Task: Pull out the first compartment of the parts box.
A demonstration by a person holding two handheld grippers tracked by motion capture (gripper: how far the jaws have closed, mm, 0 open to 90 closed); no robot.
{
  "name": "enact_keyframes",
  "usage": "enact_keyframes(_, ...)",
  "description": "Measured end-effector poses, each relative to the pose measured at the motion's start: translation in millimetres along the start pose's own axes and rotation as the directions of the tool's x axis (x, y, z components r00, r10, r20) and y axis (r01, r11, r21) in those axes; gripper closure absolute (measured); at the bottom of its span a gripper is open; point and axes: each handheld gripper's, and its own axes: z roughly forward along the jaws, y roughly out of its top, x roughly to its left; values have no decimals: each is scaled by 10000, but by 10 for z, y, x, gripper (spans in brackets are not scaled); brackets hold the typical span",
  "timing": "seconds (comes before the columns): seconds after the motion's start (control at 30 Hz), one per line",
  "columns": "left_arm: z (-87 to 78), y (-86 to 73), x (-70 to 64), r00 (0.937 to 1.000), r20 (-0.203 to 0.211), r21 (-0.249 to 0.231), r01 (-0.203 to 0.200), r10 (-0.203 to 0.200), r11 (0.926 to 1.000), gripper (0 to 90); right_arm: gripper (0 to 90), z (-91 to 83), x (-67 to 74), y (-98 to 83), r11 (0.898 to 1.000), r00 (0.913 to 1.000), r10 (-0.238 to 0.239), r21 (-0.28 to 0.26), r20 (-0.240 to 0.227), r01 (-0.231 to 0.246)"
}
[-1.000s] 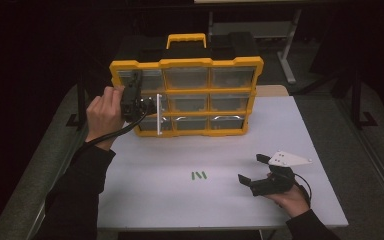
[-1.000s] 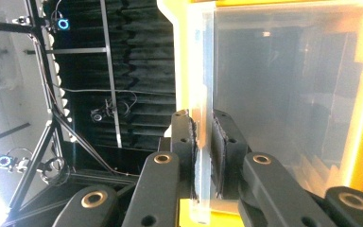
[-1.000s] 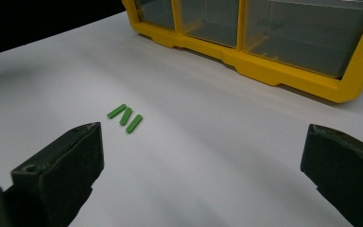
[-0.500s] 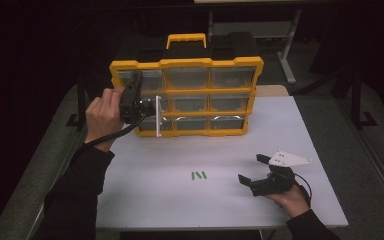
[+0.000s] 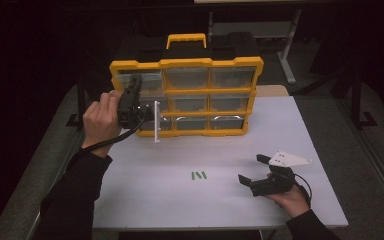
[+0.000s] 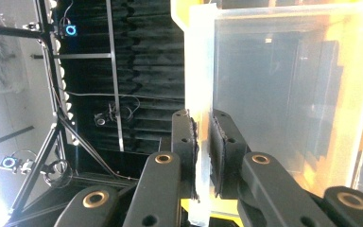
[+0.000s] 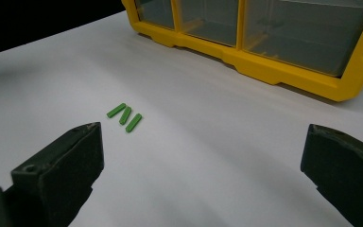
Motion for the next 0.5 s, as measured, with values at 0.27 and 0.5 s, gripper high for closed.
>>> enact_keyframes(0.27,-106,-6,1,10000,-73,-65,-6,5,10000,814,0,-1,-2,-2,10000,10000,14,13,20,-14)
enact_keyframes(0.5,-187,-22,11,9999,-124,-169,87,-89,9998,815,0,3,2,-4,10000,10000,39,45,7,-39)
